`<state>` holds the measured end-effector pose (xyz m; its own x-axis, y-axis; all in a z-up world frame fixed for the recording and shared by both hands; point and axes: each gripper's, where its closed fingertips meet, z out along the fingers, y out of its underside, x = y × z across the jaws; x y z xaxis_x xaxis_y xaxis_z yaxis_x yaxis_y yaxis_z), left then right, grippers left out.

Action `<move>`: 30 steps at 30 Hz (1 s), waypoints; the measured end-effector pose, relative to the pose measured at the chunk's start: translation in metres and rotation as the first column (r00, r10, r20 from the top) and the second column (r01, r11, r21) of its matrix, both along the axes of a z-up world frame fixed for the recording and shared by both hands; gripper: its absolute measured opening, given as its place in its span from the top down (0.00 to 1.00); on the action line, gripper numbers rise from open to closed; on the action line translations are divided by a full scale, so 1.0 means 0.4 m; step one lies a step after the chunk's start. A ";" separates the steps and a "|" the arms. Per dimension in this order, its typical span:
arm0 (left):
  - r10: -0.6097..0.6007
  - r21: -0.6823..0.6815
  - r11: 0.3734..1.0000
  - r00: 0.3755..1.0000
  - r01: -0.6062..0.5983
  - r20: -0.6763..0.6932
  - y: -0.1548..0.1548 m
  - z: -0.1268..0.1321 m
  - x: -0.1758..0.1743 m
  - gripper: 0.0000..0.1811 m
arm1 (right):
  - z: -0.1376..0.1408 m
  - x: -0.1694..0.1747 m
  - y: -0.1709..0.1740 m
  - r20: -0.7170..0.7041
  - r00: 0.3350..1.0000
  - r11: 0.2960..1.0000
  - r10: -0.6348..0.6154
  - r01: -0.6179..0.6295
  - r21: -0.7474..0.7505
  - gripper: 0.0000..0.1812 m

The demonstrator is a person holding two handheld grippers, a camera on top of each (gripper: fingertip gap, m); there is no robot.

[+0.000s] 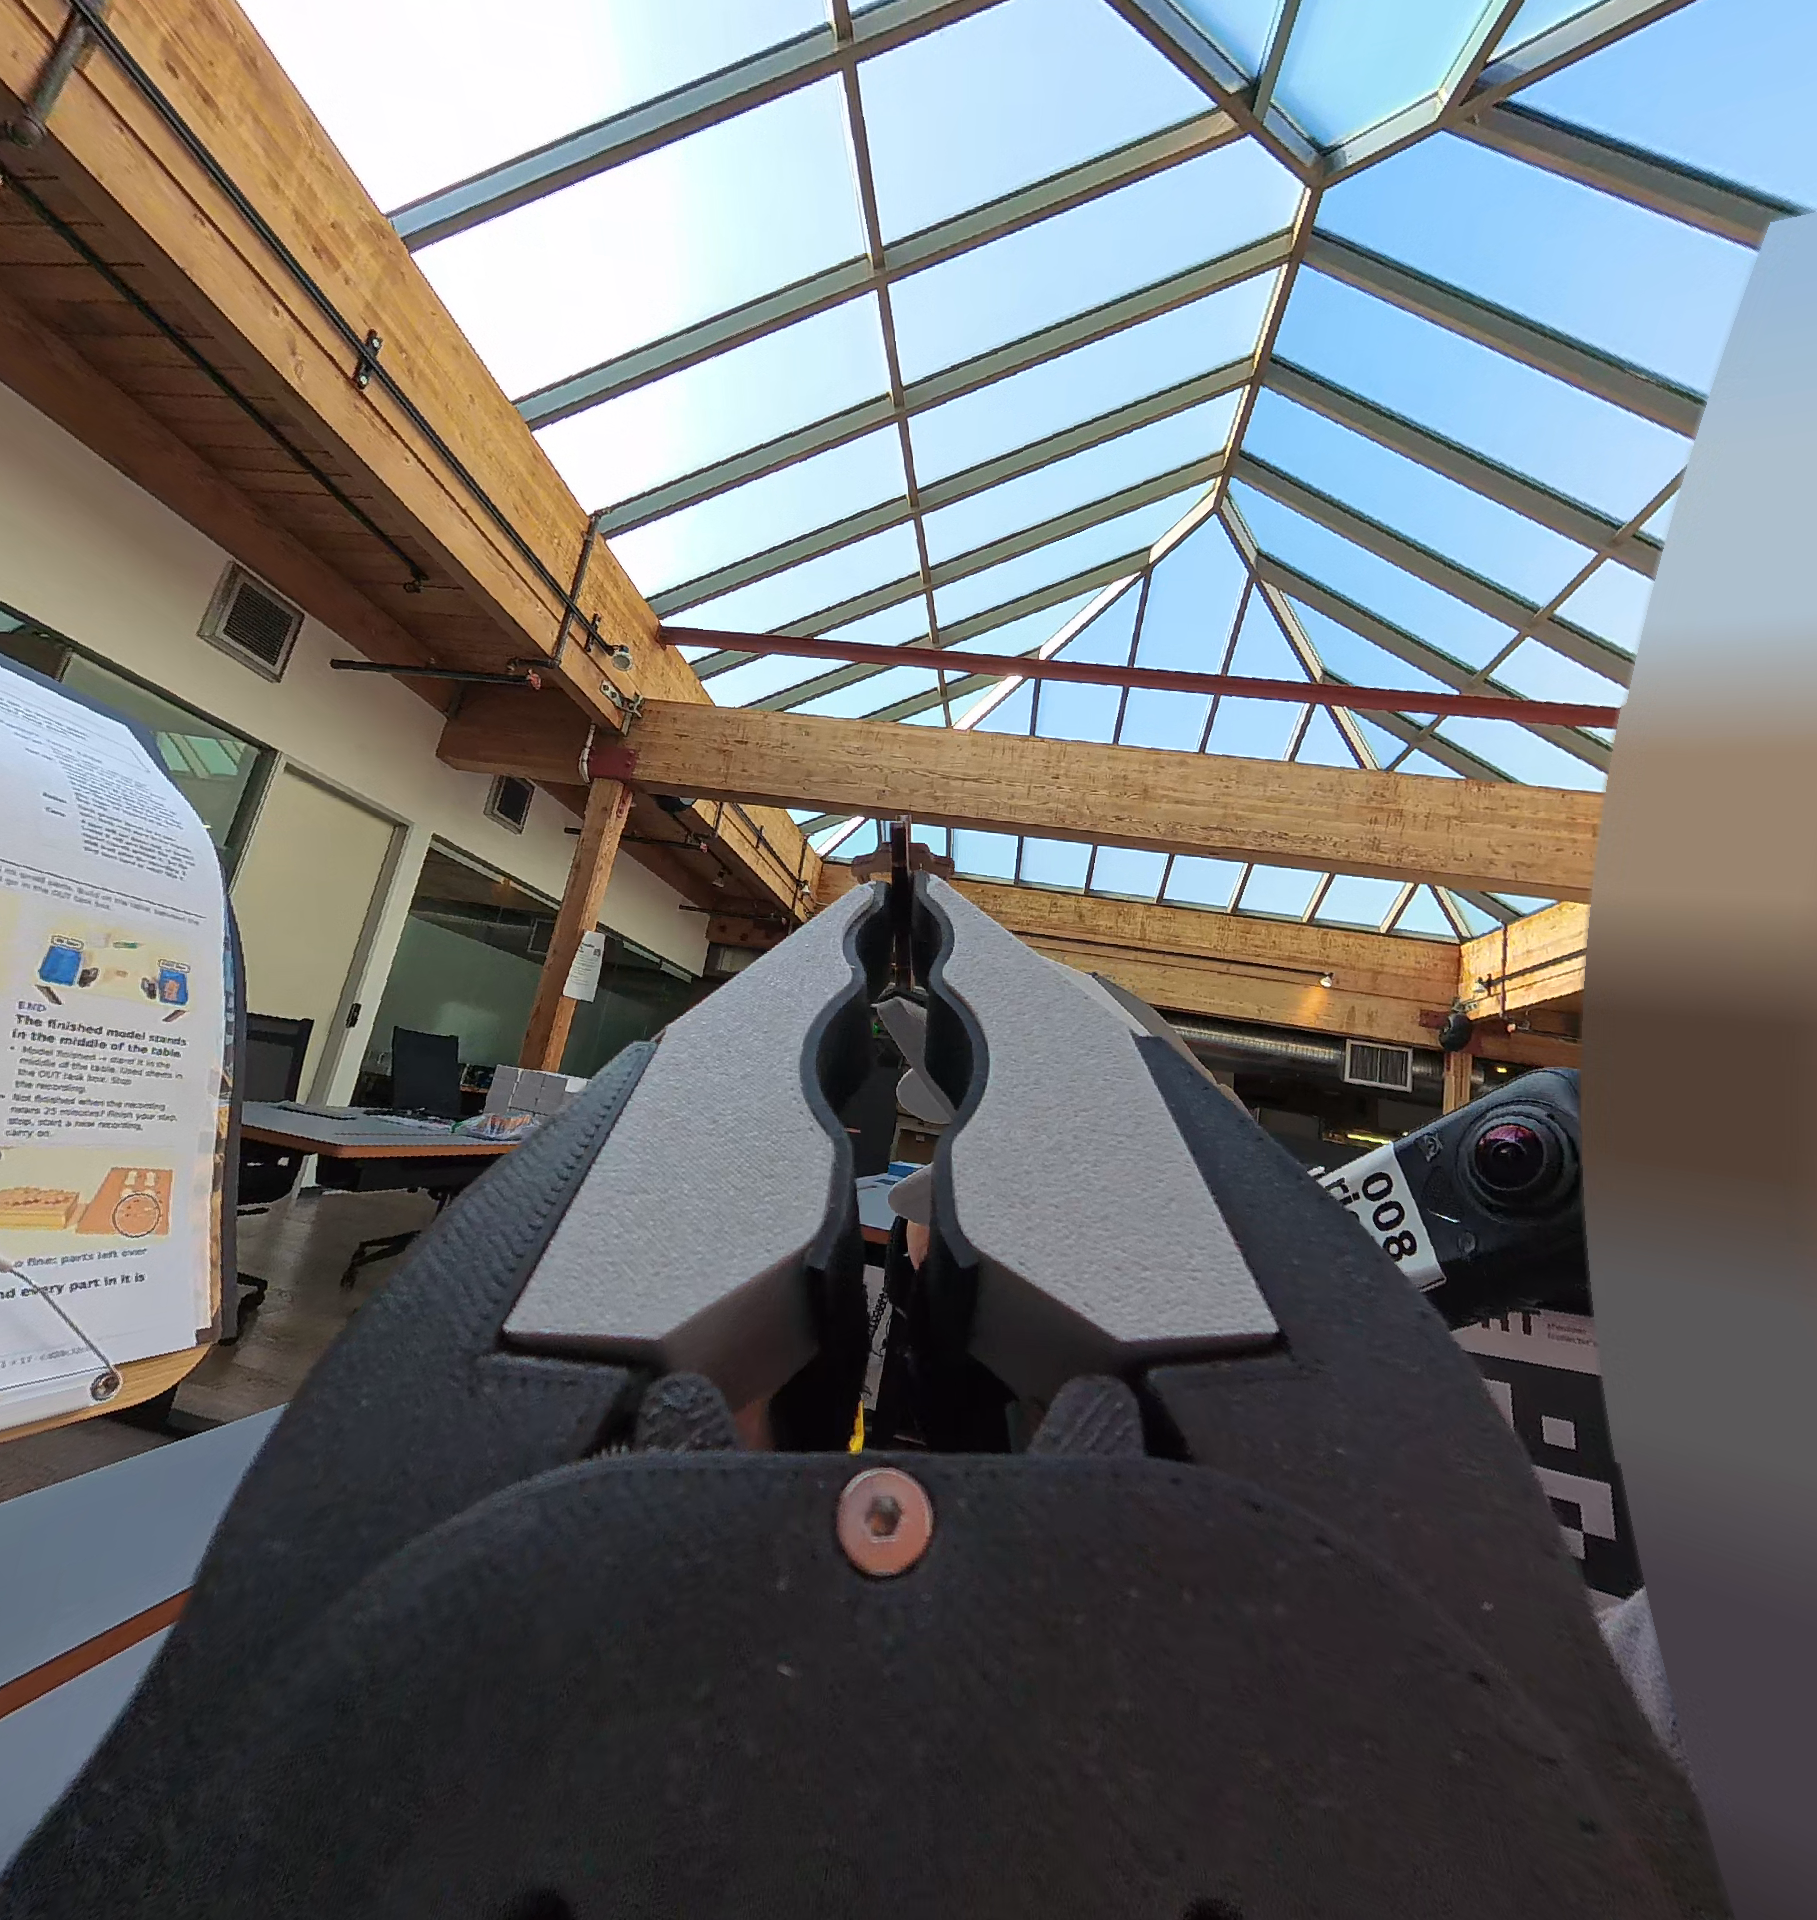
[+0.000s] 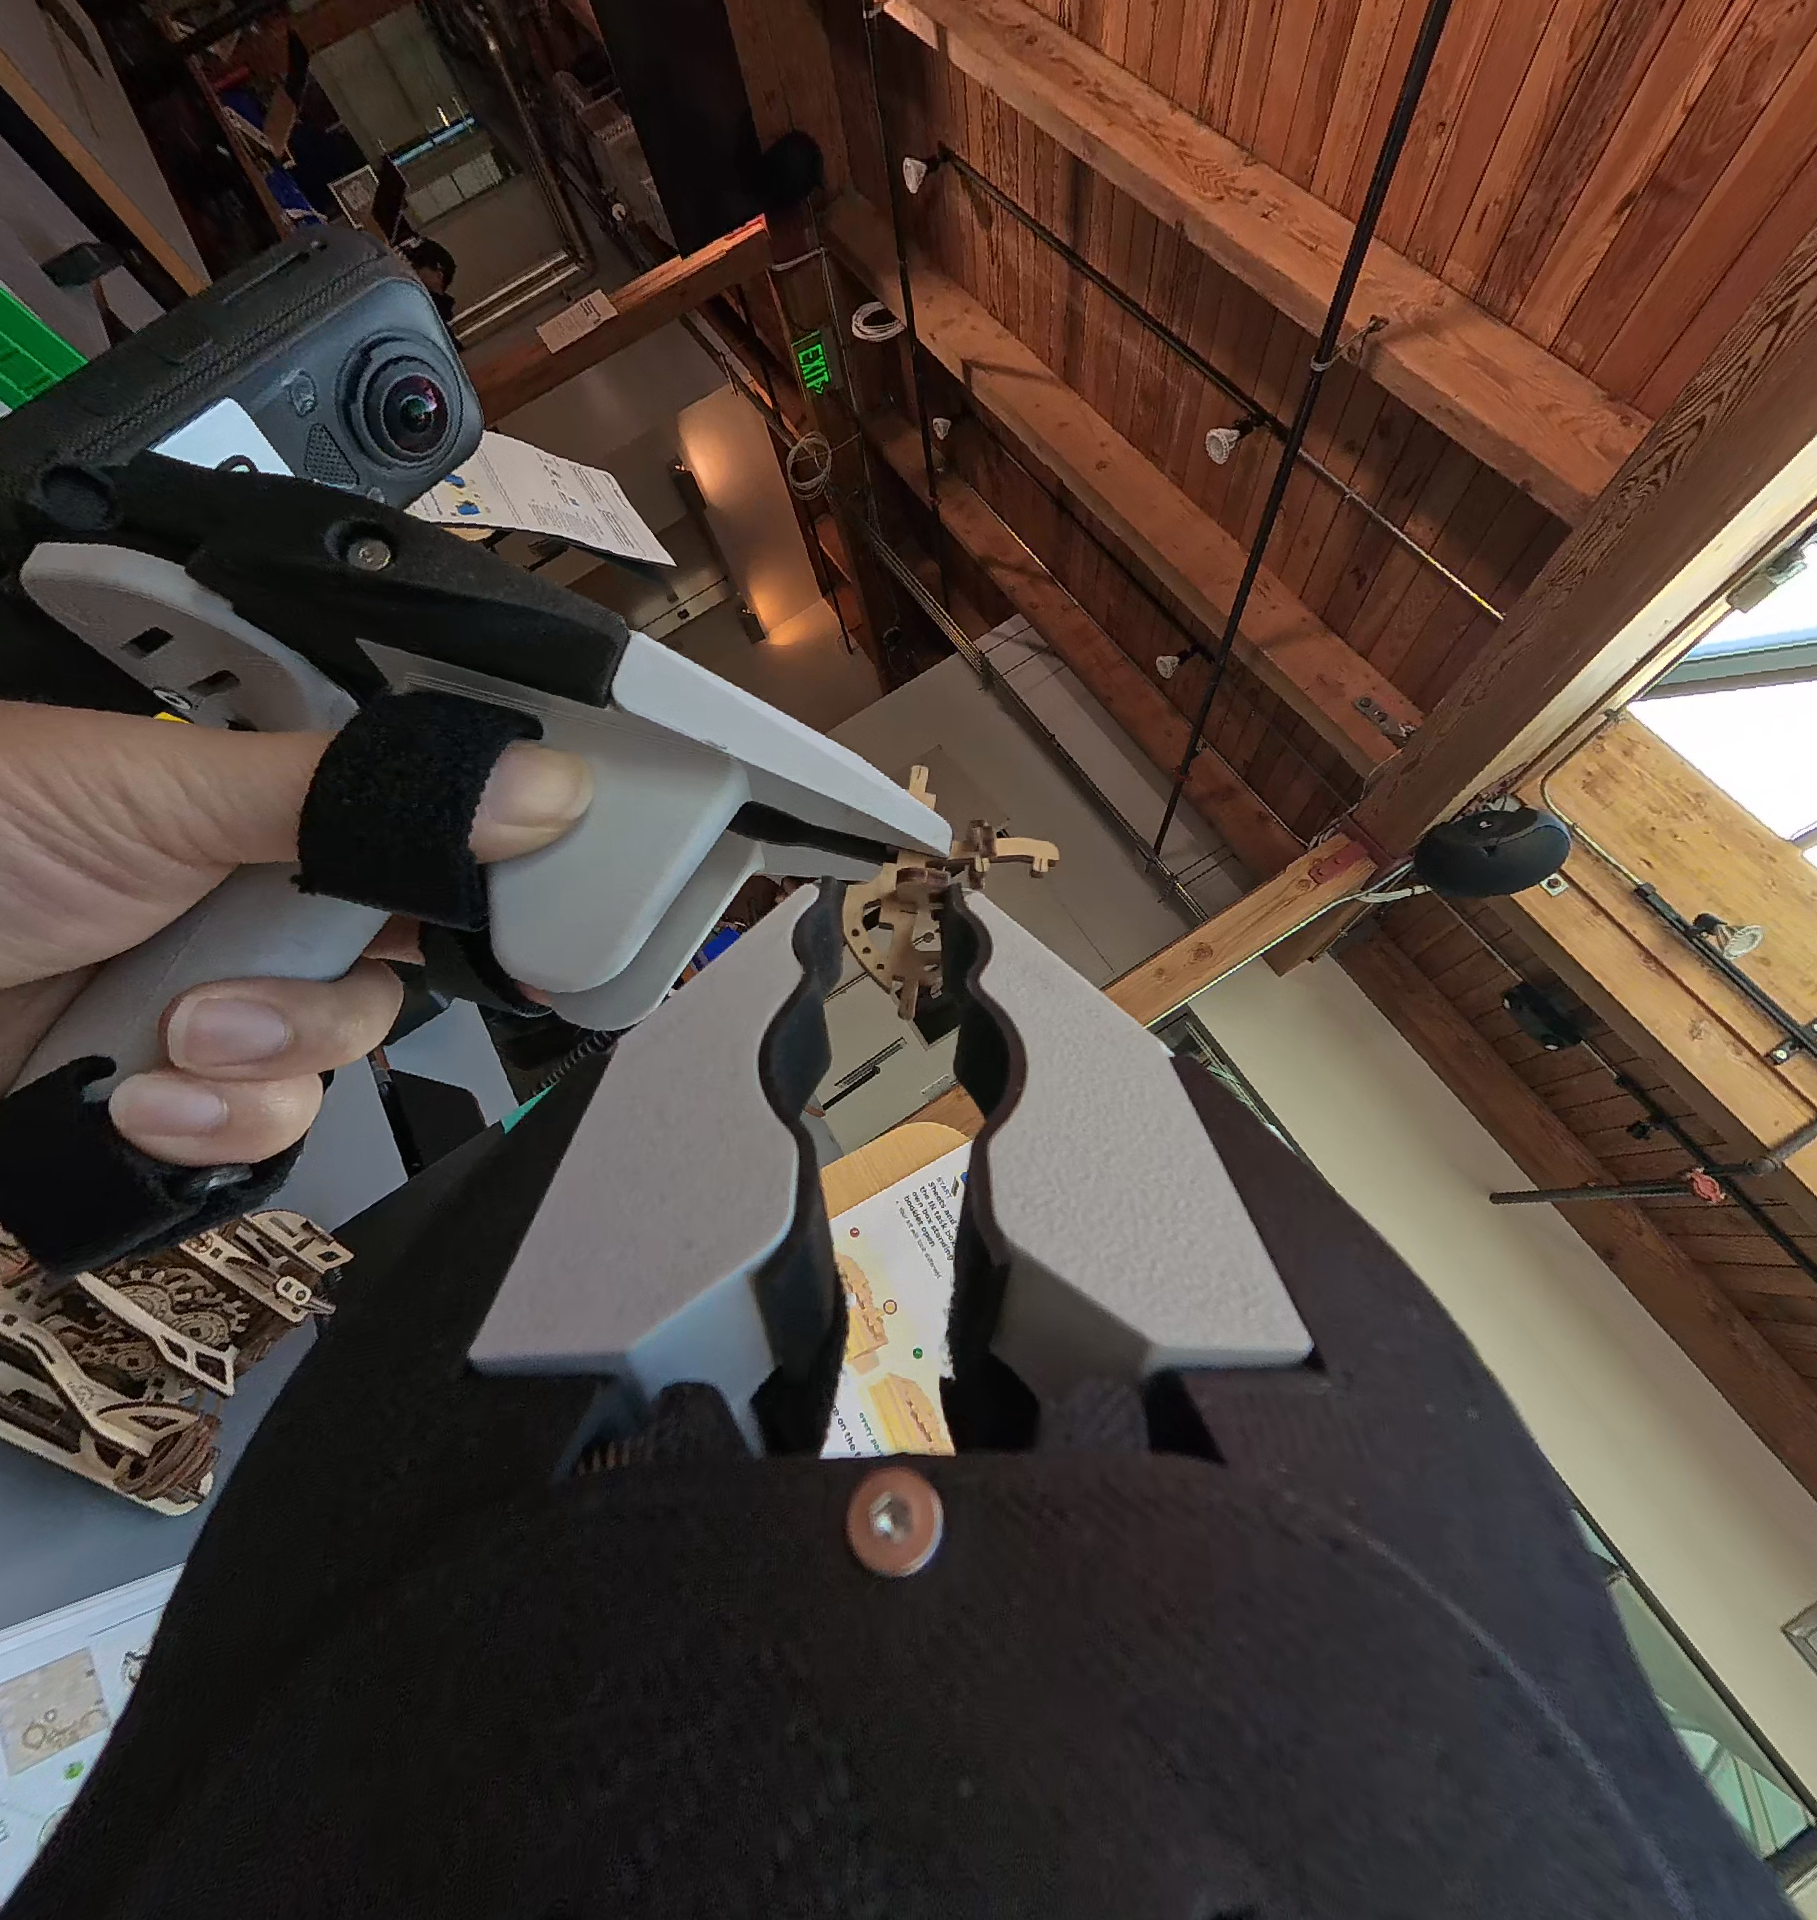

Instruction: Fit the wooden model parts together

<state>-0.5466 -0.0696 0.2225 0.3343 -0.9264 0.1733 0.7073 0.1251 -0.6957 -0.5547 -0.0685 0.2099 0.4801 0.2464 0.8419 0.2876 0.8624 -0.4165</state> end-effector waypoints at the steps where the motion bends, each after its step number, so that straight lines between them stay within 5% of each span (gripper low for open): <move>1: 0.001 0.001 1.000 1.000 -0.001 -0.001 0.000 0.000 0.000 1.00 | 0.000 0.000 0.000 -0.001 1.000 1.000 0.001 -0.001 0.003 0.91; 23: 0.014 0.009 1.000 1.000 -0.013 -0.020 0.000 0.001 -0.001 1.00 | 0.003 0.002 0.004 0.004 1.000 1.000 0.005 -0.006 0.025 0.91; 30: 0.100 0.059 0.994 0.992 -0.096 -0.075 -0.008 0.004 0.005 1.00 | 0.005 0.006 -0.002 0.004 0.999 0.998 0.038 -0.039 0.051 0.91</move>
